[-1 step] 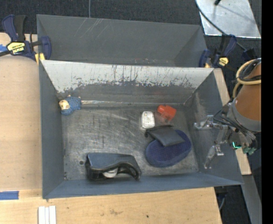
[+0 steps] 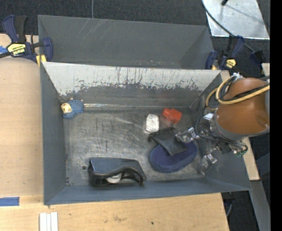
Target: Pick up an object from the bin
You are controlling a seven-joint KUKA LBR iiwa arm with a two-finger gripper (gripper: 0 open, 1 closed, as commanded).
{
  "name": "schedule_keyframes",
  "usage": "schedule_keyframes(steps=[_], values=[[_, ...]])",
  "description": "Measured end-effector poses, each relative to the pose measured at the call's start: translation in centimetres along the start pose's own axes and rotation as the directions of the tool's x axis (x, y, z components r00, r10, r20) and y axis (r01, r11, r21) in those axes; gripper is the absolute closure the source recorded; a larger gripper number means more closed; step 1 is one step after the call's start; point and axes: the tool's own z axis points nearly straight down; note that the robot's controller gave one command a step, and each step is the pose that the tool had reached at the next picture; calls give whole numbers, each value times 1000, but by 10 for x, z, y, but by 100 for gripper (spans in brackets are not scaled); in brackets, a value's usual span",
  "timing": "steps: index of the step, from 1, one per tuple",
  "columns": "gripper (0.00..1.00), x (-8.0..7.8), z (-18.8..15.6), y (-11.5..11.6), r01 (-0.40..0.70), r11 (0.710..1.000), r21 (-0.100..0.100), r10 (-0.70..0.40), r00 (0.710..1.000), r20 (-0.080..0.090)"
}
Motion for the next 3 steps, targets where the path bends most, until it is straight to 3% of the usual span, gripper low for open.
schedule_keyframes(steps=[1,2,3], values=[[0,-30,-24,-14,175,984,-15,-175,984,-11],[0,-30,-25,62,360,933,-19,-361,933,-6],[0,-47,3,125,699,715,-11,-699,715,5]])
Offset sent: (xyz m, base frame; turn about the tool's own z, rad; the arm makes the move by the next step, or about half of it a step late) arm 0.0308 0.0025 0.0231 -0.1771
